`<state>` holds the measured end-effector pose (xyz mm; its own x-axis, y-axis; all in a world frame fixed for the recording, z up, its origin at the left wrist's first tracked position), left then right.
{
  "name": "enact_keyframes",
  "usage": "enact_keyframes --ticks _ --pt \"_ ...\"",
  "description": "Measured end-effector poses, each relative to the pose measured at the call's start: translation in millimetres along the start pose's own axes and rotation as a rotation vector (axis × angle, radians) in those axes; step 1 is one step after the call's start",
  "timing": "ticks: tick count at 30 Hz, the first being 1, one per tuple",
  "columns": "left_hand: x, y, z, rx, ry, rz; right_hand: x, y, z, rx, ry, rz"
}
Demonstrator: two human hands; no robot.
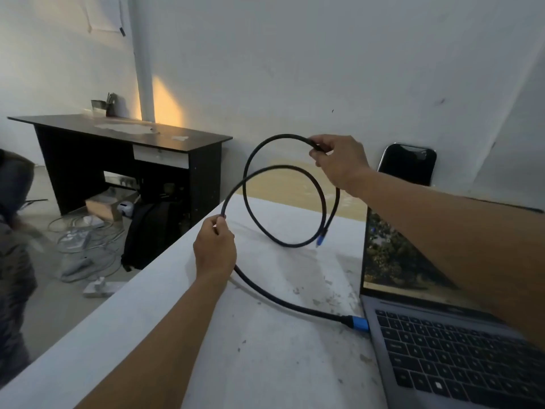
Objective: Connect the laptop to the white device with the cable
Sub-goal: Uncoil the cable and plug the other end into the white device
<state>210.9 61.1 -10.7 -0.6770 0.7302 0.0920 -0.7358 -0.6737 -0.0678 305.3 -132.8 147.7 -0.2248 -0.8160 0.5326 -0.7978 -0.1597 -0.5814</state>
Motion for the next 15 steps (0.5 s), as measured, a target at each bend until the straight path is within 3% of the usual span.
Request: enact_keyframes --ticks 9,15 --pt "-4 -3 -6 -0.025 -0.128 0.012 51 -55 22 -0.012 0.235 0.141" --pt "-7 -6 -9 -0.111 -0.268 -0.019 99 -58 53 -0.054 0.290 0.122"
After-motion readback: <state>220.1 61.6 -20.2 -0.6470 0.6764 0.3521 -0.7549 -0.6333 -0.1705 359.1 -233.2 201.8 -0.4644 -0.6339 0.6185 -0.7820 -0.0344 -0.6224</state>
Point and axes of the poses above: each hand's wrist, its own y-axis away from the middle knuckle, its own x-axis out of the back of the hand, z = x × y, the point moved 1 cm from there along -y, towards the middle knuckle, and after that the axes turned 4 degrees about x, right-handed, at the moved point
